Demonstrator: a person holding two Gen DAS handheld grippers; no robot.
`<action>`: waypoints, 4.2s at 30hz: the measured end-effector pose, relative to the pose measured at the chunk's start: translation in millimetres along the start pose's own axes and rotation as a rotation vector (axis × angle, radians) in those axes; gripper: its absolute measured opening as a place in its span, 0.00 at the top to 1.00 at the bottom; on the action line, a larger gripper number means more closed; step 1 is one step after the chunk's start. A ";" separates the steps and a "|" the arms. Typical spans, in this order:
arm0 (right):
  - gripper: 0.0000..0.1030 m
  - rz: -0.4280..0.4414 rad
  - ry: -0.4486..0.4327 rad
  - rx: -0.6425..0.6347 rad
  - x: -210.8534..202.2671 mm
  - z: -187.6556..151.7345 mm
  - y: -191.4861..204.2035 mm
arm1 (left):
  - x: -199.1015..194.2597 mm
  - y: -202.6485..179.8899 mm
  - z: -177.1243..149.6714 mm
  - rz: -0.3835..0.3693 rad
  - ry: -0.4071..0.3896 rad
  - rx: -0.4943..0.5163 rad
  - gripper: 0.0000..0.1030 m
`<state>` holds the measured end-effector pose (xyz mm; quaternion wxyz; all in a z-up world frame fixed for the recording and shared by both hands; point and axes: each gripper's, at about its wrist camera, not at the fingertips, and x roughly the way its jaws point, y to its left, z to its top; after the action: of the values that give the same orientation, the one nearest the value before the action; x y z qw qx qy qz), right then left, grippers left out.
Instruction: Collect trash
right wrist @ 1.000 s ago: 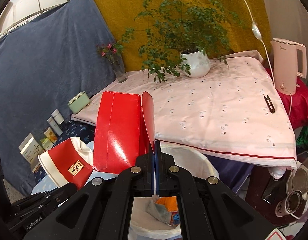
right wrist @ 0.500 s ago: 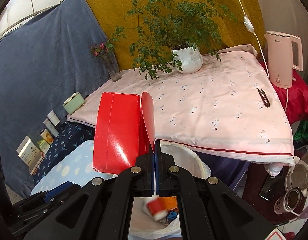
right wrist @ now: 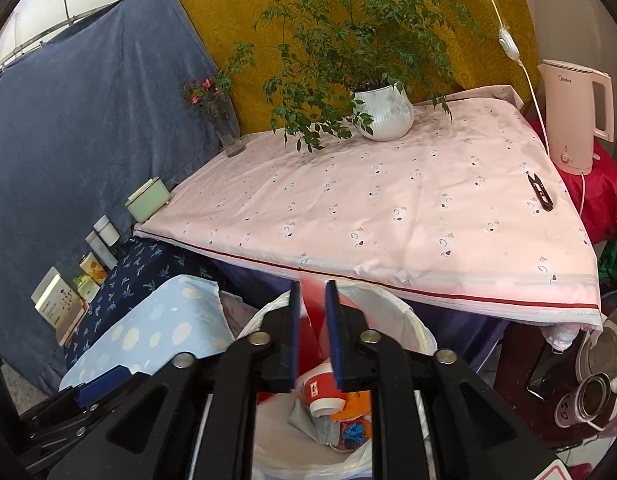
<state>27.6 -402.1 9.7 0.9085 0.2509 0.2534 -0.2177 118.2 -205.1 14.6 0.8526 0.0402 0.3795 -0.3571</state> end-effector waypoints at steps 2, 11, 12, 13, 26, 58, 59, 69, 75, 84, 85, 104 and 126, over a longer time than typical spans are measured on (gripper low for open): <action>0.61 -0.007 -0.006 -0.002 0.0 -1.5 2.7 | -0.6 3.1 -0.8 0.010 0.000 -0.006 0.47; 0.54 -0.001 0.005 -0.063 -7.5 -6.3 23.8 | -8.5 17.4 -5.4 0.041 -0.011 -0.039 0.40; 0.53 0.000 0.006 -0.070 -9.0 -6.8 26.2 | -10.7 18.4 -6.8 0.046 -0.015 -0.041 0.38; 0.51 0.000 0.008 -0.082 -11.1 -7.7 29.3 | -12.2 19.5 -7.4 0.049 -0.017 -0.041 0.37; 0.32 -0.031 0.029 -0.211 -34.5 -34.6 54.1 | -30.1 40.8 -27.2 0.112 -0.025 -0.078 0.22; 0.06 -0.111 0.035 -0.328 -86.9 -86.2 62.2 | -66.5 53.8 -79.1 0.255 -0.015 -0.059 0.08; 0.06 -0.115 0.034 -0.331 -87.3 -86.8 62.5 | -66.6 53.7 -79.5 0.253 -0.014 -0.059 0.08; 0.06 -0.126 0.039 -0.370 -88.3 -92.8 65.8 | -69.9 51.4 -80.5 0.241 -0.017 -0.071 0.08; 0.06 -0.134 0.039 -0.366 -90.2 -93.9 61.4 | -71.5 47.9 -81.6 0.239 -0.020 -0.067 0.08; 0.06 -0.145 0.041 -0.364 -94.1 -97.2 58.2 | -72.5 41.0 -84.0 0.236 -0.022 -0.062 0.08; 0.06 -0.145 0.042 -0.363 -94.6 -97.6 57.4 | -72.8 40.3 -84.2 0.236 -0.023 -0.061 0.08; 0.06 -0.145 0.047 -0.364 -95.9 -102.9 55.3 | -73.9 33.7 -85.2 0.238 -0.026 -0.052 0.08; 0.06 -0.134 0.061 -0.364 -90.8 -108.2 50.5 | -73.1 28.8 -87.7 0.240 -0.027 -0.049 0.08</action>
<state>-54.5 -277.1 -1.8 0.9143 0.0715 0.3323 -0.2203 48.9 -111.7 -4.0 0.8950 0.0596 0.3690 -0.2433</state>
